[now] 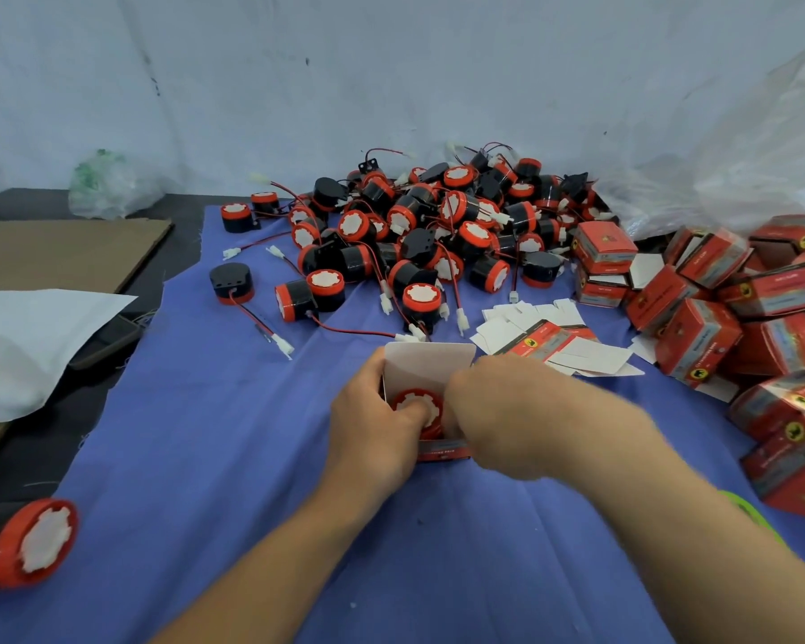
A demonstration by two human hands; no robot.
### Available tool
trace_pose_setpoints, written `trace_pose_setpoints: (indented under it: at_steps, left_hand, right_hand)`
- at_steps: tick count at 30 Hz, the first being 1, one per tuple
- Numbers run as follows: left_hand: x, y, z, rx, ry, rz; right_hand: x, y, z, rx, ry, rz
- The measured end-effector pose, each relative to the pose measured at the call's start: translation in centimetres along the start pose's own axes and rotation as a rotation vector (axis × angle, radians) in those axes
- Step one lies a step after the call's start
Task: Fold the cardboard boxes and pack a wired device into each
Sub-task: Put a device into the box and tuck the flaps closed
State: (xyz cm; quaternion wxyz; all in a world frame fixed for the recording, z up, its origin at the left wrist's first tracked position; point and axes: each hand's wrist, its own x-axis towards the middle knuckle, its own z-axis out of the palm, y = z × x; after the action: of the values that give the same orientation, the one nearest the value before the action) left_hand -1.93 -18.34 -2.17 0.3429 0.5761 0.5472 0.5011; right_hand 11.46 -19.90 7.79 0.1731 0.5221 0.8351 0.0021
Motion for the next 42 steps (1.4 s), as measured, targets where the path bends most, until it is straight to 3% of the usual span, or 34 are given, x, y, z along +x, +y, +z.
trace_pose_setpoints:
  at_steps: [2,3,8,13,17,22,27,30,32,33,35,36,37,38,40,42]
  left_hand:
    - [-0.1,0.0,0.0,-0.003,-0.008,0.012]
    - [0.0,0.0,0.0,-0.004,-0.012,0.013]
    - [0.4,-0.2,0.1,-0.053,-0.053,-0.013]
    - [0.6,-0.4,0.0,-0.058,-0.058,0.013]
    - [0.6,-0.3,-0.1,-0.065,-0.055,0.024]
    - [0.5,-0.3,-0.1,-0.051,-0.057,0.036]
    - [0.5,-0.3,-0.2,-0.033,-0.061,0.040]
    - [0.5,-0.4,-0.1,-0.030,-0.060,0.048]
    - [0.4,-0.4,-0.1,-0.033,-0.058,0.042]
    - [0.4,-0.4,-0.1,-0.039,-0.060,0.036]
    - [0.5,-0.5,-0.1,-0.057,-0.075,0.010]
    - [0.5,-0.5,-0.1,-0.065,-0.077,-0.002]
    - [0.6,-0.6,-0.1,-0.068,-0.073,-0.007]
    - [0.6,-0.6,-0.1,-0.059,-0.069,-0.007]
    - [0.6,-0.6,0.0,-0.038,-0.076,0.000]
    - [0.5,-0.5,0.0,-0.025,-0.095,0.009]
  right_hand:
    - [0.5,1.6,-0.4,0.114,-0.147,-0.049]
    - [0.8,2.0,-0.5,0.167,-0.142,-0.046]
    - [2.1,2.1,1.4,0.392,0.288,0.148]
    - [2.6,0.3,4.2,0.046,0.580,0.283]
    - [1.5,-0.1,6.3,0.242,0.802,0.341]
    - [1.5,-0.4,5.8,0.000,0.697,0.296]
    - [0.9,-0.7,5.5,-0.022,0.618,0.244]
    - [1.1,-0.2,5.0,0.041,0.468,0.177]
    - [1.1,0.3,5.1,0.389,0.447,0.175]
    - [0.8,0.4,5.4,0.724,0.550,0.229]
    - [0.2,1.1,6.5,1.361,0.957,0.364]
    - [0.1,1.6,7.1,1.601,1.072,0.406]
    - [0.2,2.1,7.7,1.761,1.057,0.411]
    - [0.5,2.3,8.1,1.811,0.936,0.382]
    - [0.9,2.2,8.7,1.797,0.632,0.243]
    - [1.5,1.9,9.0,1.768,0.489,0.113]
